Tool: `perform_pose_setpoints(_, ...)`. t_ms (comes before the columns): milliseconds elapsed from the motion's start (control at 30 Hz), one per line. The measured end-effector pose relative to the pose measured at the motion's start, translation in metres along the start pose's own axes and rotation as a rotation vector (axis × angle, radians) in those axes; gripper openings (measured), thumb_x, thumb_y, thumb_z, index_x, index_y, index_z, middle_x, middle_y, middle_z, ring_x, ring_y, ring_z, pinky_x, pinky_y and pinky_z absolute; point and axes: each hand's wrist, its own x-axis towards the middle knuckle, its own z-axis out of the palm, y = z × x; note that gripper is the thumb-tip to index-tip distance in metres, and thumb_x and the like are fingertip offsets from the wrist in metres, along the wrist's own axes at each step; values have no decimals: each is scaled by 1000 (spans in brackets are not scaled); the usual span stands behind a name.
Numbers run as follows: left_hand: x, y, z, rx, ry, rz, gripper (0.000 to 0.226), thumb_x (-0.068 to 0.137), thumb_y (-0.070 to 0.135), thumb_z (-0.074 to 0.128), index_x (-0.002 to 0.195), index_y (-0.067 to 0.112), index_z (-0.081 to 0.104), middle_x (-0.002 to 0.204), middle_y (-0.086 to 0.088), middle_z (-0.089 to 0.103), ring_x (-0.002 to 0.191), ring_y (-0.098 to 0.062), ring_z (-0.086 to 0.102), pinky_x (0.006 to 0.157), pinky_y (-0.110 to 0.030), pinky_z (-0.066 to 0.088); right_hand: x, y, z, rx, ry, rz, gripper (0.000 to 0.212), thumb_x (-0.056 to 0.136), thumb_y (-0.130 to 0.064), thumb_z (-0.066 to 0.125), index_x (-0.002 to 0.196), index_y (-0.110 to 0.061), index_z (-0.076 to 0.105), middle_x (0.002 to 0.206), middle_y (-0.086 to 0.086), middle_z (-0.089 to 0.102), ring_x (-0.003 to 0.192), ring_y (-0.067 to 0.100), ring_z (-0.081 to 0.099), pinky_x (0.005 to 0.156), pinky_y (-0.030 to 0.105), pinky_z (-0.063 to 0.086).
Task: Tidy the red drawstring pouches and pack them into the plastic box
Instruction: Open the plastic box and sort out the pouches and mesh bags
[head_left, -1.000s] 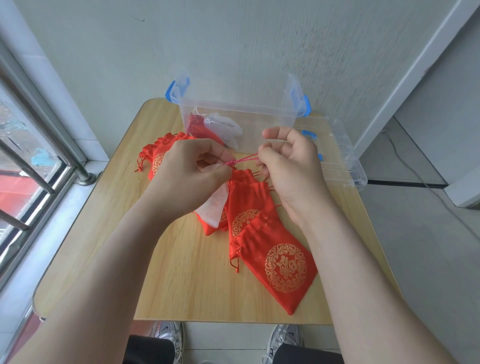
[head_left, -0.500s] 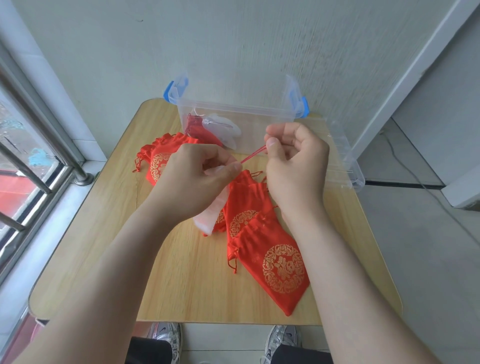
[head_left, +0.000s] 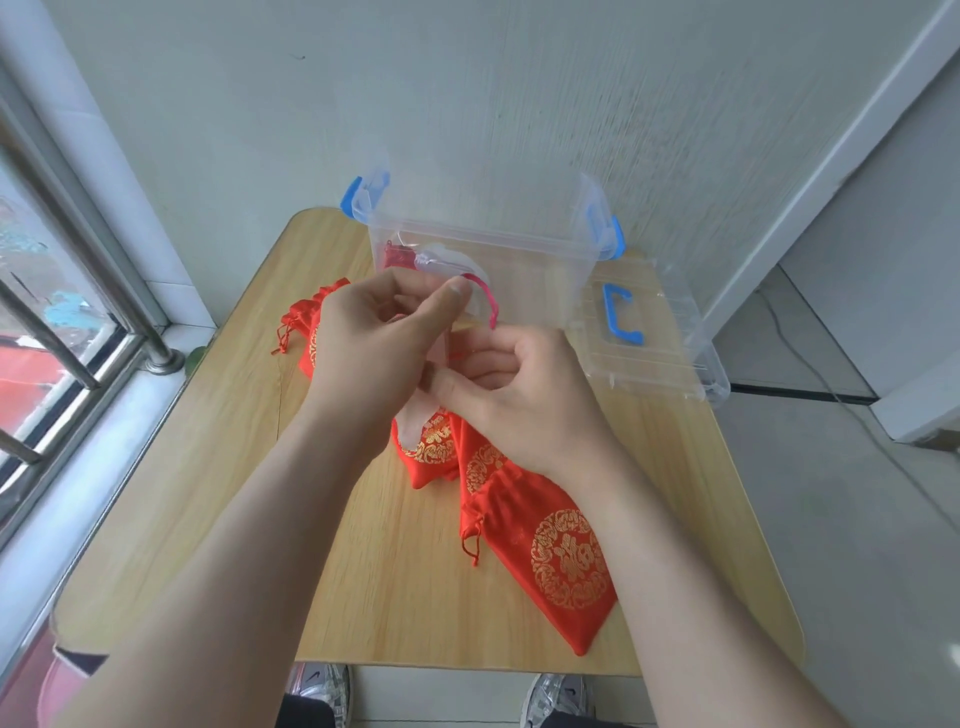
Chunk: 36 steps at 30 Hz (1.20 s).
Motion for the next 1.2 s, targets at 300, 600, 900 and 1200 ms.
perform_pose_setpoints(300, 5, 5, -5, 82, 100, 69, 27, 101, 39, 71, 96, 15, 80, 84, -1, 78, 77, -19, 73, 75, -36, 59, 15, 6, 18, -295, 302, -199, 33, 89, -42, 63, 79, -11, 64, 64, 3, 67, 57, 26, 59, 53, 40, 48)
perform_pose_setpoints(600, 8, -28, -13, 628, 32, 60, 20, 91, 18, 57, 98, 23, 75, 94, 10, 72, 93, -17, 67, 84, -36, 52, 71, -16, 16, -230, 741, -186, 13, 88, -13, 71, 97, -18, 63, 82, -12, 68, 79, 19, 67, 79, 37, 52)
perform_pose_setpoints(900, 4, -45, -7, 1197, -167, 139, 46, 89, 33, 63, 134, 30, 59, 136, -2, 43, 120, -32, 36, 101, -49, 33, 146, -27, 3, -447, 868, -337, 7, 96, -11, 64, 102, -8, 65, 101, 8, 68, 94, 28, 62, 71, 24, 26)
perform_pose_setpoints(1200, 7, -49, -10, 1197, -102, 146, 40, 94, 39, 58, 133, 29, 62, 125, -2, 45, 114, -30, 36, 91, -42, 30, 170, -12, -10, -724, 685, 46, 21, 110, -31, 53, 105, -13, 62, 96, 2, 58, 83, 28, 50, 68, 36, 36)
